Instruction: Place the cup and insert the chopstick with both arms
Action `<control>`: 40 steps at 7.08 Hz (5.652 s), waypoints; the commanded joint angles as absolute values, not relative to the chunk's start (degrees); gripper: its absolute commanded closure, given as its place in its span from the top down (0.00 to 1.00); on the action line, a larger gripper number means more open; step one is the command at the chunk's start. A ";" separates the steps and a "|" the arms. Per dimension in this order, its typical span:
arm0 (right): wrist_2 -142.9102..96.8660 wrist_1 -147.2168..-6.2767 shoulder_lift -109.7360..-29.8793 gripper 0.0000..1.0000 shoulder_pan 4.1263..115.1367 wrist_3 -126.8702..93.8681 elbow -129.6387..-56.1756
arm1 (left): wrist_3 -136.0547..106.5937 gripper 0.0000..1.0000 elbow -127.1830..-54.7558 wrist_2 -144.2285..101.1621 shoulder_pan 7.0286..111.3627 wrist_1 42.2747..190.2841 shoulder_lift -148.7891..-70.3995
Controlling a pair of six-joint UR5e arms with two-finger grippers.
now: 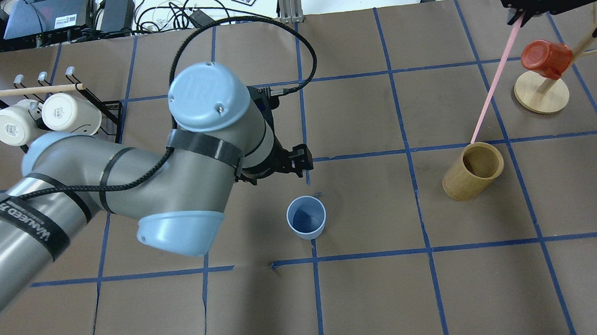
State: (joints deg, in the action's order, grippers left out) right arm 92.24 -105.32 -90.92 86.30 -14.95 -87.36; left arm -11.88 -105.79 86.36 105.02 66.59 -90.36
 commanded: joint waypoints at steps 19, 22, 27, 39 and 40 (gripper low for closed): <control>115.05 -126.12 -86.66 0.99 126.39 -49.40 -104.41 | 3.25 1.00 -92.02 90.44 90.18 89.74 -86.92; 114.08 -125.95 -87.27 1.00 125.34 -48.70 -102.40 | 3.25 1.00 -92.02 90.62 90.18 89.74 -86.92; 107.14 -104.31 -87.19 1.00 108.68 -29.34 -85.03 | 1.60 1.00 -91.14 90.09 90.18 89.48 -87.54; 94.83 -79.28 -87.54 1.00 86.83 -6.24 -83.85 | 0.97 1.00 -91.23 90.09 90.09 89.47 -87.45; 93.18 -79.28 -87.54 1.00 86.84 -6.33 -83.93 | 0.97 1.00 -91.23 90.09 90.09 89.47 -87.45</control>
State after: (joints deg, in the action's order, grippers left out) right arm 94.49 -78.99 -87.46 86.76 -5.54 -83.85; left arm 0.97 -91.23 90.09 90.09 89.47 -87.45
